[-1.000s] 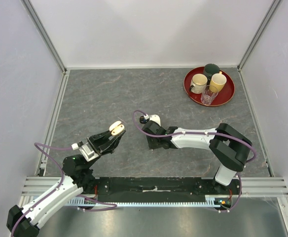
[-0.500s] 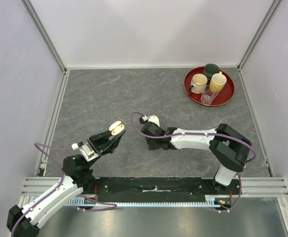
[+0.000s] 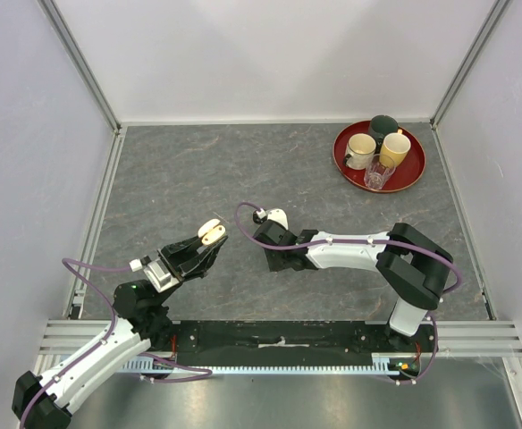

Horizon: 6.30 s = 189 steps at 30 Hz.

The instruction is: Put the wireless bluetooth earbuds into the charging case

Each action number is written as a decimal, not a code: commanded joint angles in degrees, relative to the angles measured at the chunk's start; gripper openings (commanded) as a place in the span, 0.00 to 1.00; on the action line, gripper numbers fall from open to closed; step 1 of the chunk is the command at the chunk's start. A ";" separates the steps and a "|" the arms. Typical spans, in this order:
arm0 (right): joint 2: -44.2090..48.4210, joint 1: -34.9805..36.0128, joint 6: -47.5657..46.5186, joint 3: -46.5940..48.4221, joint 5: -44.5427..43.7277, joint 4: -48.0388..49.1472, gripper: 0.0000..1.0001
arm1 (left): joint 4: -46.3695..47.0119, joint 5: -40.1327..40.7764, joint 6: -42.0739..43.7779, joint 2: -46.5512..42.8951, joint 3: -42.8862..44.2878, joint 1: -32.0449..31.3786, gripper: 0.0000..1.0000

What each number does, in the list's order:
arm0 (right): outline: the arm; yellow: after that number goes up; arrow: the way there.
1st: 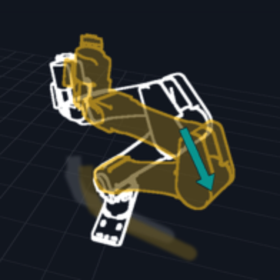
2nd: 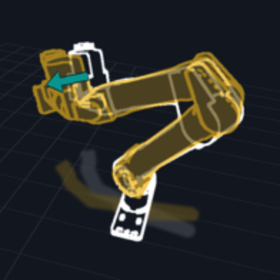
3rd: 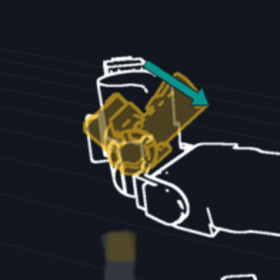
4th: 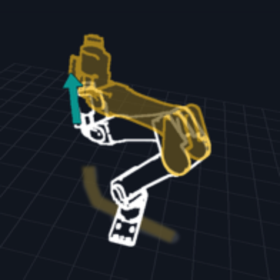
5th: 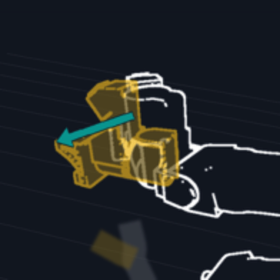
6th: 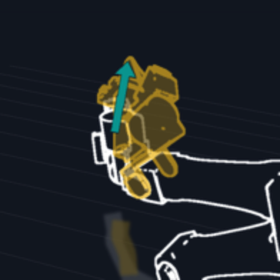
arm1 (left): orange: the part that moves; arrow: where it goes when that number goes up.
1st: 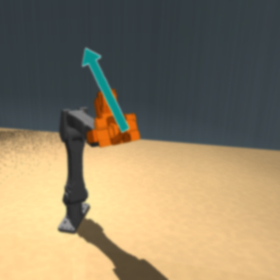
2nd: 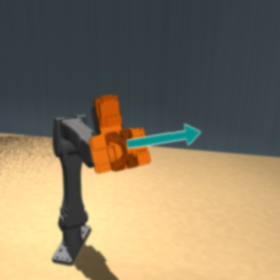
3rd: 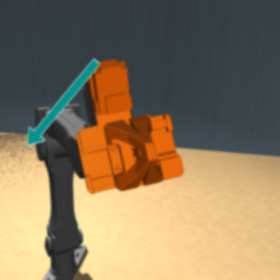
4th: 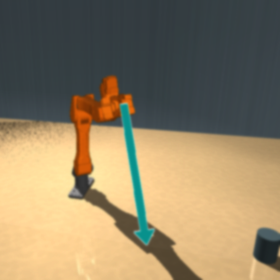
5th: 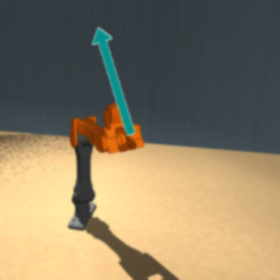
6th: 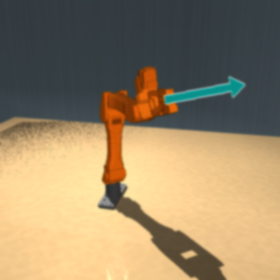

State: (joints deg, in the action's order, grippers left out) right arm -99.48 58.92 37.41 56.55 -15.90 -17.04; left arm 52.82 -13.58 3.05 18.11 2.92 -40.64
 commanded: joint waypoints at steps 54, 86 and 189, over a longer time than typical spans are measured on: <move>41.03 12.08 -31.41 -15.77 -26.01 43.99 0.00 | 7.21 2.95 -1.38 11.24 1.03 -0.23 0.02; 25.30 25.90 -54.90 -13.49 -24.35 78.30 0.00 | 13.71 -1.27 -5.51 17.92 2.00 -0.23 0.02; 25.91 20.80 -52.27 -10.15 -13.28 56.24 0.50 | 10.55 0.49 -7.36 15.20 3.06 -0.23 0.02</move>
State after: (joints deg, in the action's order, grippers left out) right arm -74.28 79.37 -19.31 44.71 -29.36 43.11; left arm 58.74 -15.16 -3.62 34.09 4.86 -40.64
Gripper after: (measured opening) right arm 0.441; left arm 0.331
